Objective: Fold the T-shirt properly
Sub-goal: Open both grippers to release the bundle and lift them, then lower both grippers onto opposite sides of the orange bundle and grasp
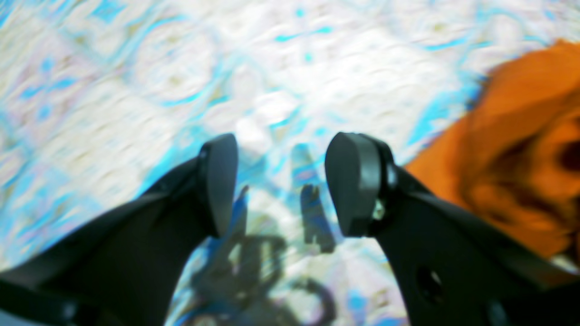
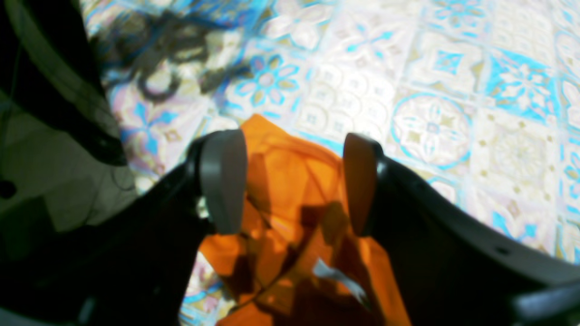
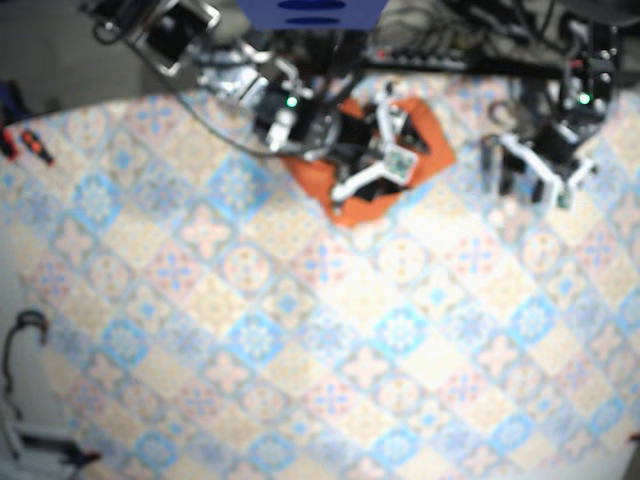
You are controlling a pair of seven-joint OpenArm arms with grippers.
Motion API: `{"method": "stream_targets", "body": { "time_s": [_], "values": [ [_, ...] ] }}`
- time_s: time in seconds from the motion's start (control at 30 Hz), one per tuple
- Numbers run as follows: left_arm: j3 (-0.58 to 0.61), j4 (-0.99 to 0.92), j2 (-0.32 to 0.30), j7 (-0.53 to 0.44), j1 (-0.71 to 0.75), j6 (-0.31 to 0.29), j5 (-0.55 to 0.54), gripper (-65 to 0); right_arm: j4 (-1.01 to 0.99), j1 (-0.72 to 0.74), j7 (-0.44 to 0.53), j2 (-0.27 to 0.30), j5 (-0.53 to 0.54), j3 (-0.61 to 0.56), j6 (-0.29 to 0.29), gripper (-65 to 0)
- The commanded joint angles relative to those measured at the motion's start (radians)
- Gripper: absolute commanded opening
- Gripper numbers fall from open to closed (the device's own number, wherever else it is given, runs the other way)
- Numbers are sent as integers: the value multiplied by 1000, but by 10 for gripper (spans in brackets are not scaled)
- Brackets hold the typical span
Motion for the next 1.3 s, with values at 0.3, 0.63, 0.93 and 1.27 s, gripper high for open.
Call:
{"method": "stream_targets", "body": {
  "time_s": [0.3,0.63,0.93,1.27],
  "values": [
    [28,15,-9,-19,0,1,0,-312,100,11,21,6,-1,62,5,-319],
    [28,-18,-9,-19,-3,1,0,-312,95,17,21,39,1,237,3,-321],
    [28,-18,-9,-19,-7,1,1,-312,28,10,21,39,-121,179,-147,-563],
    [28,-20,-9,-19,-7,1,1,-312,34,-70,21,52,-160,154,-147,-596]
  ]
}}
